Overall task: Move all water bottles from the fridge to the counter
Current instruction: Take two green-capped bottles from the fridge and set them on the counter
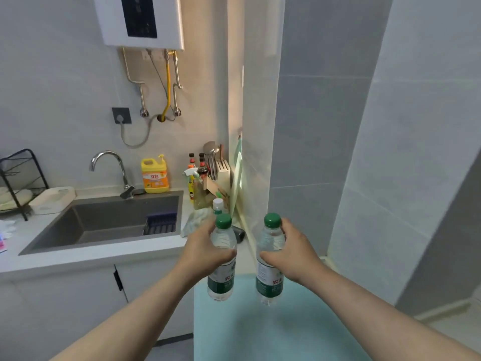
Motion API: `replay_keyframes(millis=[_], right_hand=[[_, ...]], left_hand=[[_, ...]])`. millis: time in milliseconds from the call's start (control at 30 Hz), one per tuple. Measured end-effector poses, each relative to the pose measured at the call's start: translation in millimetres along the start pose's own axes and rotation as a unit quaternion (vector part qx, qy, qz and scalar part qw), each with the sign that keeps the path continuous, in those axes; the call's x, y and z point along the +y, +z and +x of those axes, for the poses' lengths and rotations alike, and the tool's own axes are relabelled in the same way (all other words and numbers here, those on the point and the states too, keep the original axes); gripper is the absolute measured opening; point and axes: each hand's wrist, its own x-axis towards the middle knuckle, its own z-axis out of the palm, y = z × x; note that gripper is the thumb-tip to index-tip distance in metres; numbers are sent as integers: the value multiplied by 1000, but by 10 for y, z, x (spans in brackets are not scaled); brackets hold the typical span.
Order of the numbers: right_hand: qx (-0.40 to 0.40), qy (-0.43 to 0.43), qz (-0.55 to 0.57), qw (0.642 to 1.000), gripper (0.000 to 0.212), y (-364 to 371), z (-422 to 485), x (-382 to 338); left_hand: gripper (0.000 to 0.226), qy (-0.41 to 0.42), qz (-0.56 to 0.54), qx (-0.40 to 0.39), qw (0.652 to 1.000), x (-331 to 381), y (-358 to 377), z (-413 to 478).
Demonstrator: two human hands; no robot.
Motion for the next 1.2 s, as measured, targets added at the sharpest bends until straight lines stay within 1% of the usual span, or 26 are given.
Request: replay_keyframes(millis=[167,300,467,633,733,933,1067,1133,1200], right_hand=[[3,12,-14,1000,51,447,533,552],[-16,20,-14,1000,50,816,900,938],[-35,27,-18,999,48,1088,1146,1250],[-69,45,-29,996,50,1244,1229,1413],[-79,51,-35,995,52,1266,1237,1483],[-94,66,-37,993,60,1253,1248,1532],[-97,69,-30,992,67,1157,1217,1401],[-88,45,-40,994,73,1049,1217,1223],[-78,1,-61,995,71,897,1206,951]], left_hand=[[45,-29,-15,15,999,-666,352,380],[52,-56,-2,9,998,-1139,577,599],[43,-89,15,15,996,-1553,673,760],[53,-105,25,-2,994,-1855,695,830],[56,-109,21,-11,994,-1954,716,850],[54,-122,26,-14,992,-2011,699,889],[54,-144,13,-26,989,-1985,680,867],[65,-136,7,-25,990,-1879,586,873],[88,-111,18,-10,994,-1666,386,895]])
